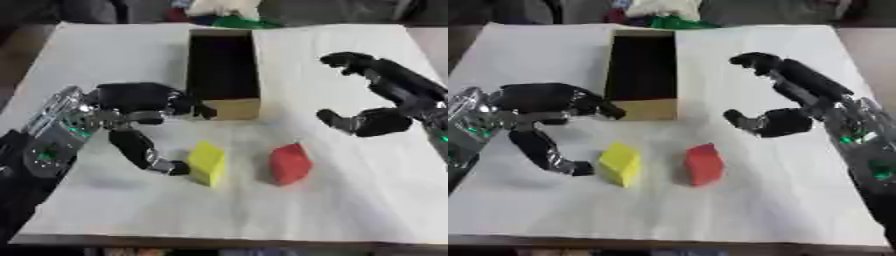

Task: Pick up objects on the table and place them in the box.

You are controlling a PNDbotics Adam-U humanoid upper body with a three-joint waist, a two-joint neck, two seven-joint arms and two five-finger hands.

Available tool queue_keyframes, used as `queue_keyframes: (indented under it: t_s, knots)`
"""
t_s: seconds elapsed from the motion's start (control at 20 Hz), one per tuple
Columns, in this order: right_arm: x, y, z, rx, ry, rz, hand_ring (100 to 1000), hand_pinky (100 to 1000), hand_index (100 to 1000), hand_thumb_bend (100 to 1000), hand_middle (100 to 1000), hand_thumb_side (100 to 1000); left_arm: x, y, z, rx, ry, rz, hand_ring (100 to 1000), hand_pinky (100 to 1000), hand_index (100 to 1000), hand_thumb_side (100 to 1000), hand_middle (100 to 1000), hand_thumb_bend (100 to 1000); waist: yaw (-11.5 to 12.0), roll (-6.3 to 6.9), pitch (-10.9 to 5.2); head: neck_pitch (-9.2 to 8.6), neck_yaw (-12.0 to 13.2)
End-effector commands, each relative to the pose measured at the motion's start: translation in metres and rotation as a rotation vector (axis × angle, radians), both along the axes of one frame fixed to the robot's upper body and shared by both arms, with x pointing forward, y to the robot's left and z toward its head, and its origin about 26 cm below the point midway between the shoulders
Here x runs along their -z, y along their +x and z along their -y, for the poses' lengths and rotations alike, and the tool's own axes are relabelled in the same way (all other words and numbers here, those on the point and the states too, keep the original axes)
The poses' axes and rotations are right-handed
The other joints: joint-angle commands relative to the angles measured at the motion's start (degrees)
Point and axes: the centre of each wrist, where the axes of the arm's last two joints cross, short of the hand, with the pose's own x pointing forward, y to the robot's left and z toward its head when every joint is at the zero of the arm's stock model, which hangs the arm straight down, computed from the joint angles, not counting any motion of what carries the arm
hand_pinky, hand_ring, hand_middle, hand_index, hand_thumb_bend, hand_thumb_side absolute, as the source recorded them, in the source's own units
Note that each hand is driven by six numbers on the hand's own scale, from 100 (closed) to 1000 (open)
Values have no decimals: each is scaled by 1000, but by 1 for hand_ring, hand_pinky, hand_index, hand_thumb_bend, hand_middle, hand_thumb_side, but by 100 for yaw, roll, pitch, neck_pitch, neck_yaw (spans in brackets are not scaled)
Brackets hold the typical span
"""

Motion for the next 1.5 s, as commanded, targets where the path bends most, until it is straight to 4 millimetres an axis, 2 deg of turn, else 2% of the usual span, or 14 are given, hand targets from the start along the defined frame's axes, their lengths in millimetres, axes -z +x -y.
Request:
queue_keyframes:
  t_s: [0.05,1.0,1.5]
  knots:
    - [-10,0,1,-5,-1,29,932,850,1000,341,929,554,-8,3,-1,47,74,17,812,829,997,759,819,448,-8,11,-112,37,9]
    - [-9,0,1,-3,3,26,932,849,1000,336,928,555,12,13,9,69,202,0,816,830,991,776,819,477,-41,34,-102,52,21]
    - [-8,0,1,-3,4,24,933,849,1000,329,927,558,24,16,10,59,229,33,805,824,962,751,794,469,-47,29,-95,64,28]
